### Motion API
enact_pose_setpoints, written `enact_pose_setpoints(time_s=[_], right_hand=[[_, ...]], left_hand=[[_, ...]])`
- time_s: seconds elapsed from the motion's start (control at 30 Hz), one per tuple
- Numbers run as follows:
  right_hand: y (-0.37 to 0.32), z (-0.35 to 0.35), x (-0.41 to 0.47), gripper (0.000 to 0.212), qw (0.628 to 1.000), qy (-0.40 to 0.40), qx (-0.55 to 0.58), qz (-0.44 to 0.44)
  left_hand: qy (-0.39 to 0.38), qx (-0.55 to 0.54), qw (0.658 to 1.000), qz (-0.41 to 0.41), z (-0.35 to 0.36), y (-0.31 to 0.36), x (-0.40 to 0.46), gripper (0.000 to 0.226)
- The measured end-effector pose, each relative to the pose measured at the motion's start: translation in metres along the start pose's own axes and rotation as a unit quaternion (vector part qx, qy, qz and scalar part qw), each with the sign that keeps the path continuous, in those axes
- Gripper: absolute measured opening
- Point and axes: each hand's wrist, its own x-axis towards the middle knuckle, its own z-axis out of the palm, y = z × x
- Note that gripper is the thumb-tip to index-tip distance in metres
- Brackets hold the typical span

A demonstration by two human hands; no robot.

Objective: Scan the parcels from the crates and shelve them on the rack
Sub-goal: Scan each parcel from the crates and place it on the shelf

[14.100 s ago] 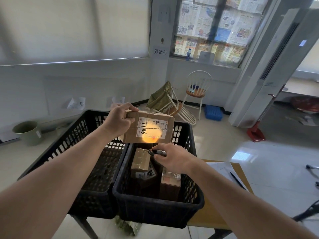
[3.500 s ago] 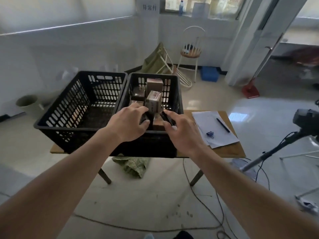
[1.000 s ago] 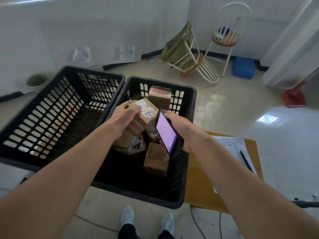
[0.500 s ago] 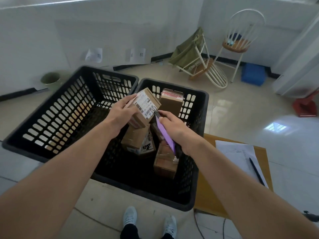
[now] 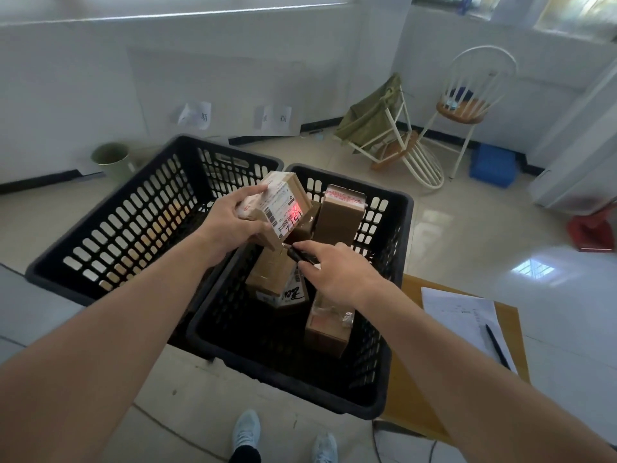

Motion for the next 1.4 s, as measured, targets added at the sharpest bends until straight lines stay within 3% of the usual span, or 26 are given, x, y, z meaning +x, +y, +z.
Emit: enact_pose_setpoints(time_s=[0.37, 0.73, 1.4], right_hand=[[-0.02, -0.003, -0.009, 0.048, 0.98, -0.015, -0.197, -0.024], [-0.029, -0.005, -0.011, 0.044, 0.973, -0.022, -0.231, -0.015], [-0.068, -0.006, -0.01, 0.046, 0.982, 0.009, -0.188, 0.03]], left_hand=[[0.01, 0.098, 0.994, 0.054, -0.022, 0.017, -0.011, 0.069], [-0.003, 0.124, 0.989, 0.076, -0.034, 0.019, -0.004, 0.064], [-0.07, 0.094, 0.989, 0.089, -0.055, 0.02, 0.033, 0.068]])
